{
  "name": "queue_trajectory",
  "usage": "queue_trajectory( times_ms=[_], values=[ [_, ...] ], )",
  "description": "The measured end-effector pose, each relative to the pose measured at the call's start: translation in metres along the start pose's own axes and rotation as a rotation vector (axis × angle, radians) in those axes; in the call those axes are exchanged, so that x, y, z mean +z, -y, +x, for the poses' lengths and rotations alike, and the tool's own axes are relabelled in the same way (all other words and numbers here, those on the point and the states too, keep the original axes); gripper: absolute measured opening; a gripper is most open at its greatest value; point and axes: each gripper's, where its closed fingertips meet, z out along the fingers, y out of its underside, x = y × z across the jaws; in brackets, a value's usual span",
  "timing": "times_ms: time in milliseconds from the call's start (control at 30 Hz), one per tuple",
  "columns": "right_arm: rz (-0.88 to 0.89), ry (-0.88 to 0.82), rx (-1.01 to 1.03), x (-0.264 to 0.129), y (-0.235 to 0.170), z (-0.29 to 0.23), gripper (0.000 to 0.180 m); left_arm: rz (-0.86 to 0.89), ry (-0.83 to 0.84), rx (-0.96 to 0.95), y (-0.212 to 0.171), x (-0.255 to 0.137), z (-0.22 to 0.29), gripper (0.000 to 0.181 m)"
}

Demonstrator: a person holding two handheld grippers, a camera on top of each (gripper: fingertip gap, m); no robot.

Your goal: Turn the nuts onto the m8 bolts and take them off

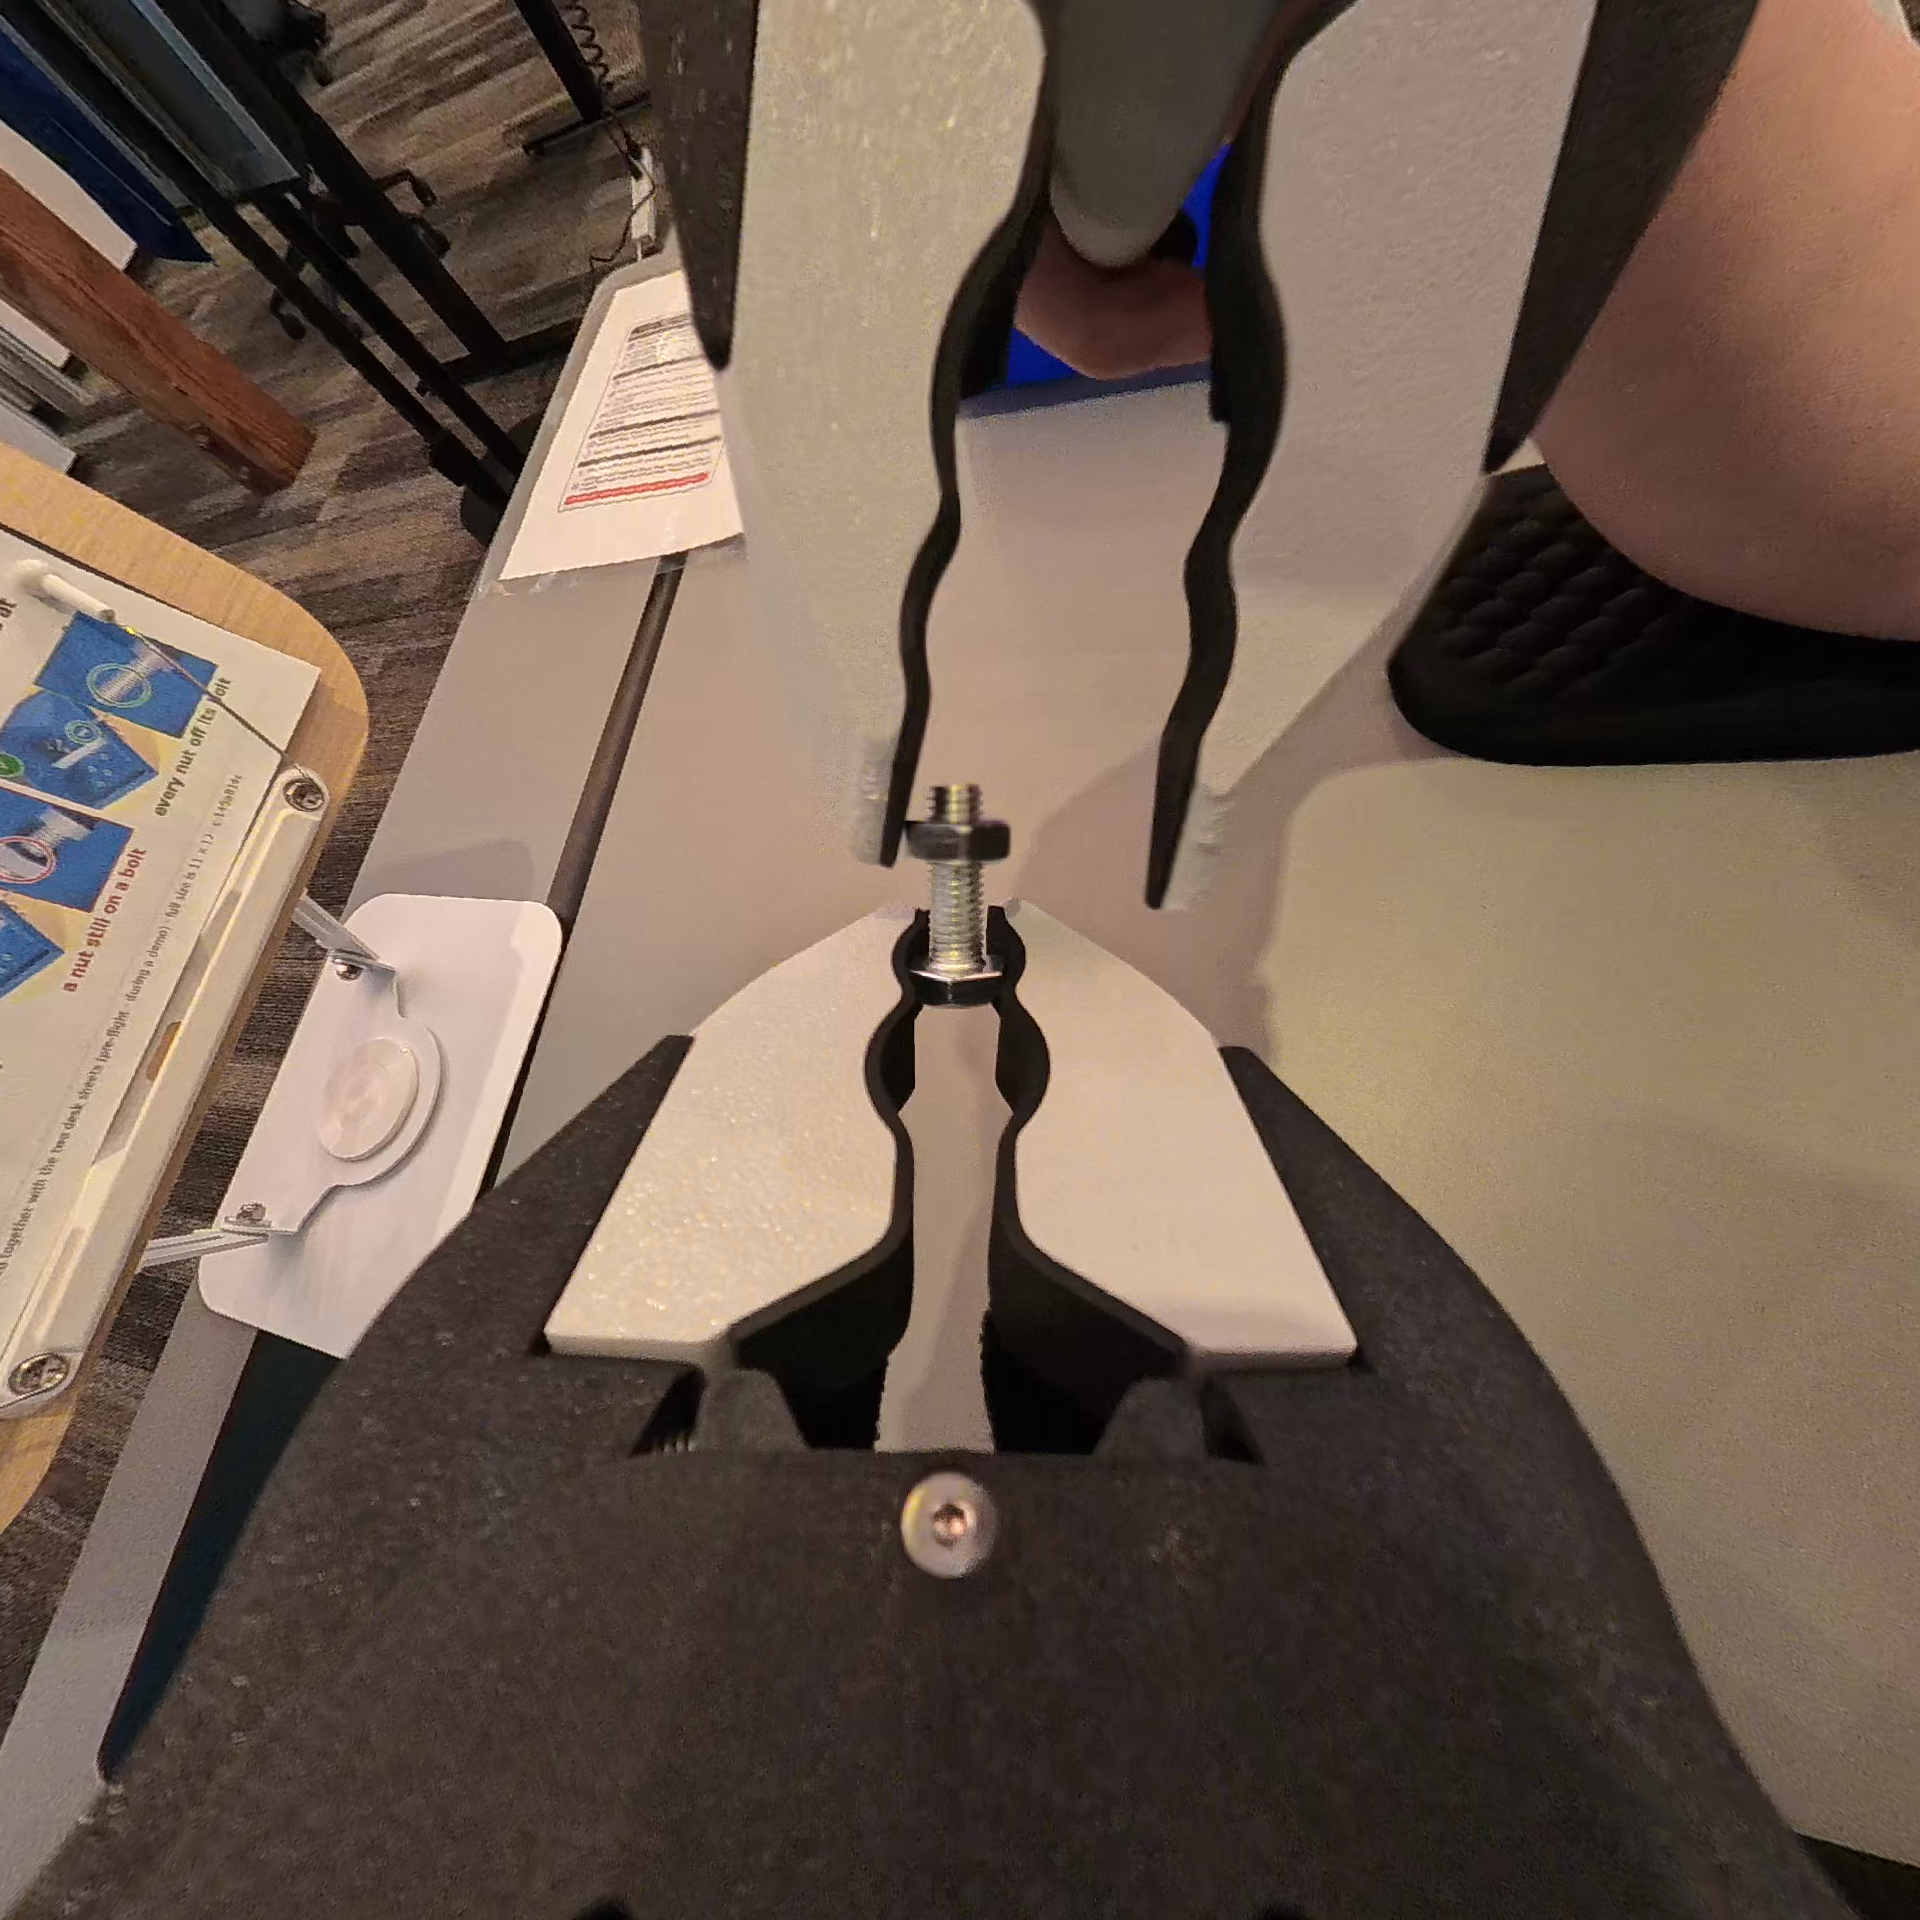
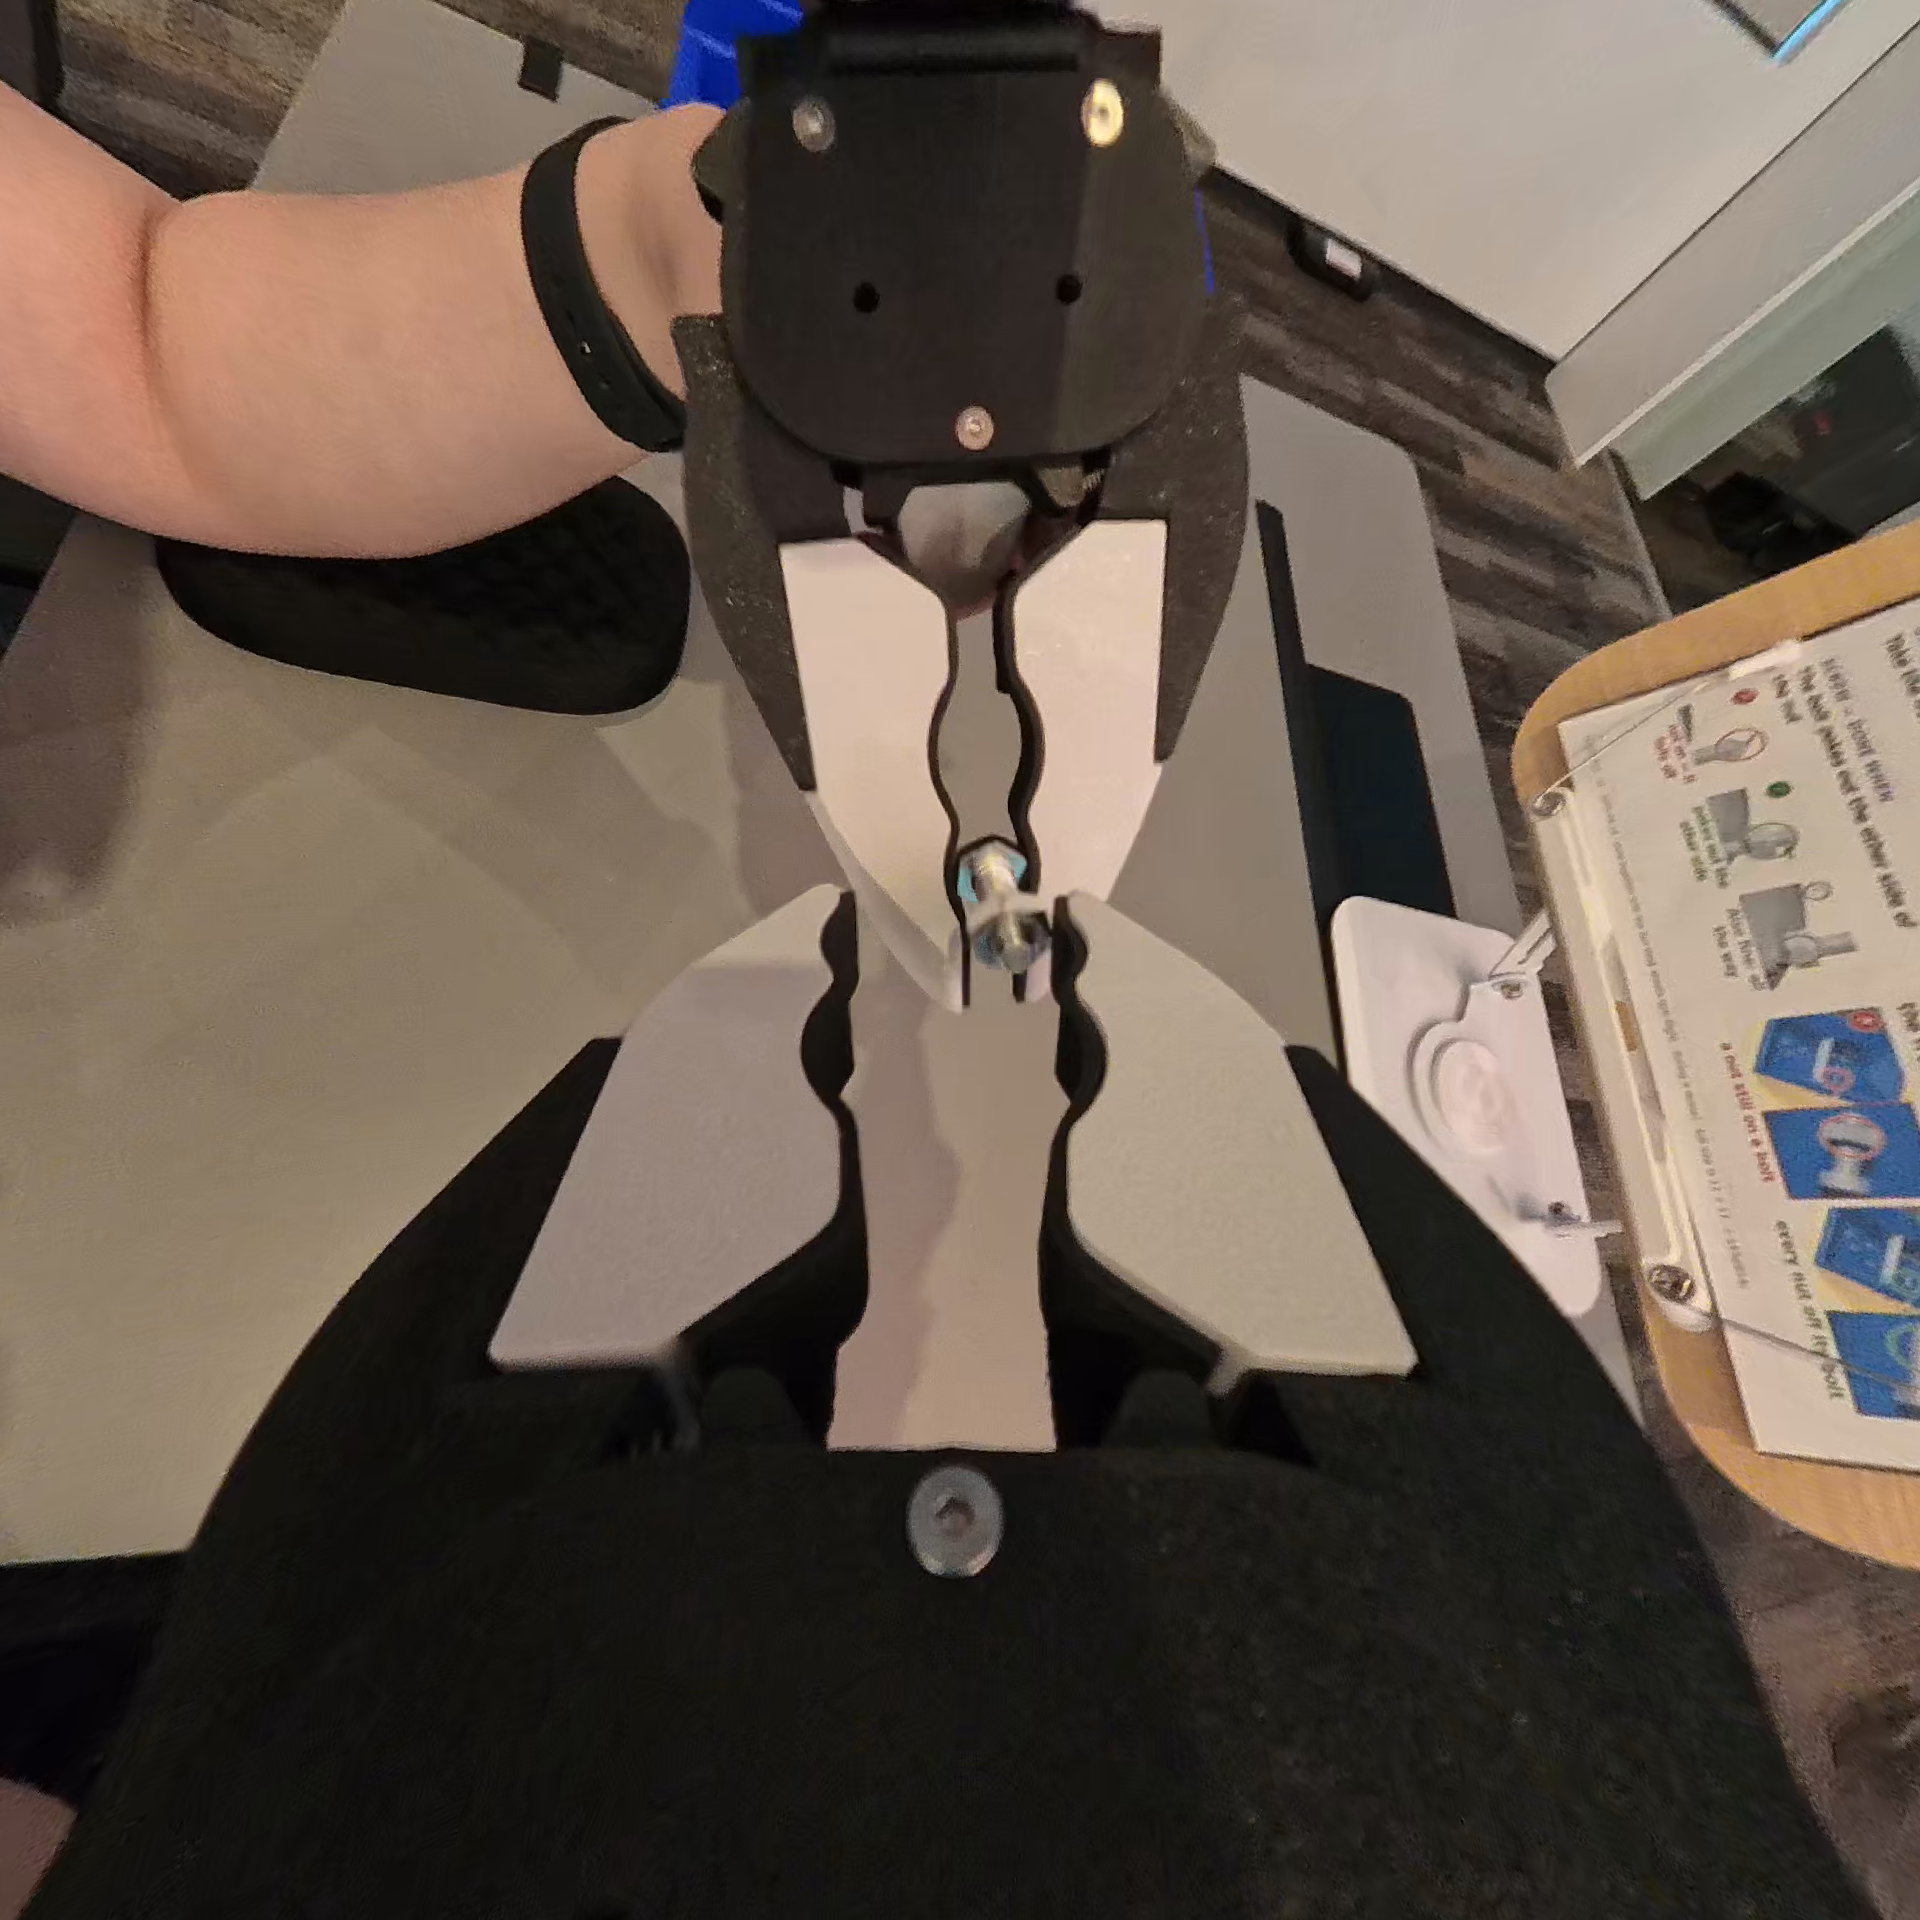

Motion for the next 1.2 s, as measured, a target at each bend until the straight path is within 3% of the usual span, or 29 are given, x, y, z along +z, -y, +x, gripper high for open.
queue_trajectory(
  times_ms=[367,467,667,867,1200],
  values=[
    [-0.012,0.007,0.008,-0.001,-0.003,-0.001,0.035,-0.004,-0.002,0.008,0.0,0.0,0.001,0.01],
    [-0.064,0.026,0.041,-0.001,-0.015,-0.001,0.027,-0.004,-0.001,0.008,0.001,0.0,0.002,0.01],
    [0.033,-0.006,-0.001,-0.005,0.003,0.002,0.034,-0.003,0.0,0.006,0.0,0.0,0.001,0.01],
    [-0.044,0.041,0.05,-0.002,-0.014,-0.001,0.03,-0.006,0.001,0.007,0.0,0.0,0.001,0.01],
    [0.002,0.02,0.01,0.001,-0.003,-0.001,0.034,-0.01,0.001,0.011,0.0,0.0,0.001,0.01]
  ],
)
